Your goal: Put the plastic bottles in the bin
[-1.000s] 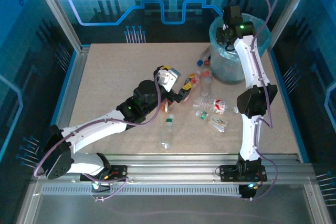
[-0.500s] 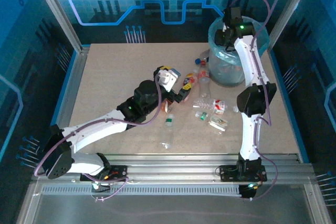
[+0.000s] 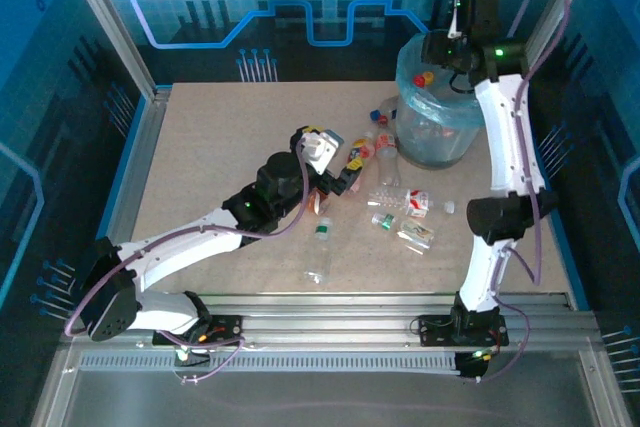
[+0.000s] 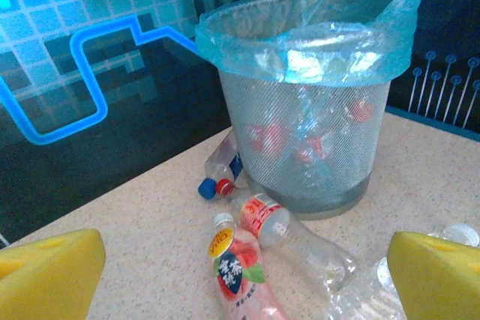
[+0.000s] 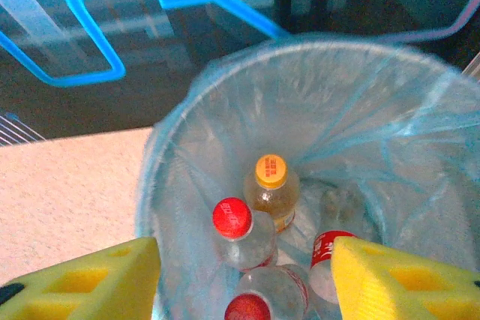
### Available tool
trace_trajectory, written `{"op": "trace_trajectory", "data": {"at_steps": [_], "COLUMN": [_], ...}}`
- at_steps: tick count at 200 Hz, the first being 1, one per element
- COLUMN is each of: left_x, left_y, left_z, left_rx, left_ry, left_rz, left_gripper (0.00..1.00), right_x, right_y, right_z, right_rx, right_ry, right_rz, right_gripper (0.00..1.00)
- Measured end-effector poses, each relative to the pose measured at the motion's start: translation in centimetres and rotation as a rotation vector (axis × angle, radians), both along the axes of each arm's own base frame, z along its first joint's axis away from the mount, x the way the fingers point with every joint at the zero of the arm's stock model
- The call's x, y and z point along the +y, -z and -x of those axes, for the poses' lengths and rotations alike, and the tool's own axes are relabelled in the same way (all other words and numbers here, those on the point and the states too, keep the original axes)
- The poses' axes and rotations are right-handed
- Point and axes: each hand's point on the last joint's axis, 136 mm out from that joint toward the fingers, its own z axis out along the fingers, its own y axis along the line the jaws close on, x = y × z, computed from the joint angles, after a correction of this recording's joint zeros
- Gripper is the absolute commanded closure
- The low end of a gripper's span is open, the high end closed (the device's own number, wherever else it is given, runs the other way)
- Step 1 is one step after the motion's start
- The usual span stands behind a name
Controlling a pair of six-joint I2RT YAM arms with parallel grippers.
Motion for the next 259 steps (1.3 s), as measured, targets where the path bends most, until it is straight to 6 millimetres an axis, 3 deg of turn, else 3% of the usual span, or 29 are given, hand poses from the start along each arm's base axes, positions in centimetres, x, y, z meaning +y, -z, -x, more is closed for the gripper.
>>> {"op": "trace_trajectory", "data": {"at_steps": [15, 33, 55, 69, 92, 134, 182, 212, 259], "left_x": [0.4, 1.4, 3.3, 4.6, 6.0, 4.8, 3.8, 4.1, 3.8], "left_y": [-0.6, -1.9, -2.9, -2.3, 1.2, 9.6, 17.9, 21.3, 24.9], "left_z": [0.0, 0.4, 1.6, 2.7, 5.1, 10.9, 12.9, 13.3, 15.0], "left_rx": [0.019, 0.06, 0.161, 0.26, 0.454, 0.764, 0.943, 1.008, 1.123], "left_ry": [-0.02, -0.048, -0.095, -0.131, -0.195, -0.246, -0.354, -0.406, -0.397], "left_rz": [-0.001, 0.022, 0.074, 0.105, 0.099, -0.043, -0.24, -0.33, -0.358], "left_gripper": [0.05, 0.06, 0.1, 0.12, 0.12, 0.08, 0.01, 0.01, 0.23], "right_x": [0.7, 2.4, 5.1, 7.1, 9.5, 12.0, 13.2, 13.6, 14.2], "right_y": [-1.9, -2.1, 0.1, 2.1, 4.9, 8.3, 11.3, 12.1, 13.2], "right_z": [1.5, 2.9, 4.6, 6.0, 9.0, 13.8, 13.5, 13.7, 14.0], "right_rx": [-0.041, -0.044, 0.001, 0.033, 0.06, 0.046, 0.09, 0.107, 0.127], "right_ry": [-0.007, -0.036, -0.091, -0.141, -0.226, -0.352, -0.402, -0.429, -0.456], "right_rz": [0.009, 0.024, 0.066, 0.093, 0.118, 0.099, 0.113, 0.104, 0.088], "right_gripper": [0.34, 0.34, 0.34, 0.34, 0.34, 0.34, 0.33, 0.32, 0.31]}}
